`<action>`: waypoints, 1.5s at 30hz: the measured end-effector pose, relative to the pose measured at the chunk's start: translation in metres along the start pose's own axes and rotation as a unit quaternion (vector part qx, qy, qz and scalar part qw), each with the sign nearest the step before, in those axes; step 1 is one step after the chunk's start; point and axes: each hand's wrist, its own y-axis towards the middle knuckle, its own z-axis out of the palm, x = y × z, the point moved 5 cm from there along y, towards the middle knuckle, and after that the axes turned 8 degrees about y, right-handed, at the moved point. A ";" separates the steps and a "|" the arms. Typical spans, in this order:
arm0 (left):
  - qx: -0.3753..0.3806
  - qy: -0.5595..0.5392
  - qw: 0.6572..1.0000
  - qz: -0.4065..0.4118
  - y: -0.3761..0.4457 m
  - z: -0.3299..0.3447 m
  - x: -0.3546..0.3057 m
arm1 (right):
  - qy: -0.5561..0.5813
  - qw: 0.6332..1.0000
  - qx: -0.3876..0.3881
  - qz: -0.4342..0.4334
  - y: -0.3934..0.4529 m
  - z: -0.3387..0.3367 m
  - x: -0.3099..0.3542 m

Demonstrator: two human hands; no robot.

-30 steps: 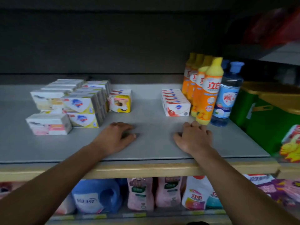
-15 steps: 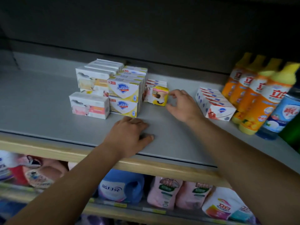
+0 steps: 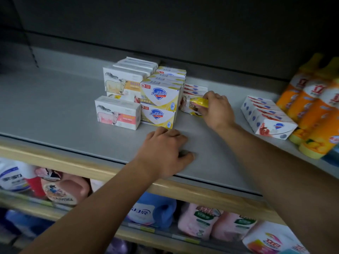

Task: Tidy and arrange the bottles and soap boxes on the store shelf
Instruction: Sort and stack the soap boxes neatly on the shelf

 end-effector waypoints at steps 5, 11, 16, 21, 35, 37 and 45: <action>0.029 -0.020 0.999 -0.015 0.001 -0.003 0.001 | 0.147 0.987 -0.056 0.014 -0.055 -0.036 -0.002; -0.054 -0.322 0.944 -0.043 0.002 -0.029 -0.019 | 0.301 0.950 -0.082 -0.007 -0.137 -0.090 -0.004; -0.155 -0.337 0.928 0.032 -0.002 -0.036 -0.060 | 0.449 0.888 -0.062 0.077 -0.168 -0.097 -0.016; -0.212 -0.270 0.937 0.070 -0.010 -0.036 -0.069 | 0.482 0.871 -0.064 0.072 -0.175 -0.096 -0.021; -0.032 -0.532 0.835 -0.140 0.008 -0.010 -0.043 | 0.324 0.944 0.055 -0.007 -0.176 -0.082 -0.005; -0.030 -0.550 0.824 -0.135 0.007 -0.012 -0.044 | 0.301 0.952 0.061 0.002 -0.176 -0.082 -0.004; 0.013 -0.586 0.801 -0.120 0.004 -0.016 -0.051 | 0.399 0.899 0.075 0.164 -0.175 -0.085 -0.016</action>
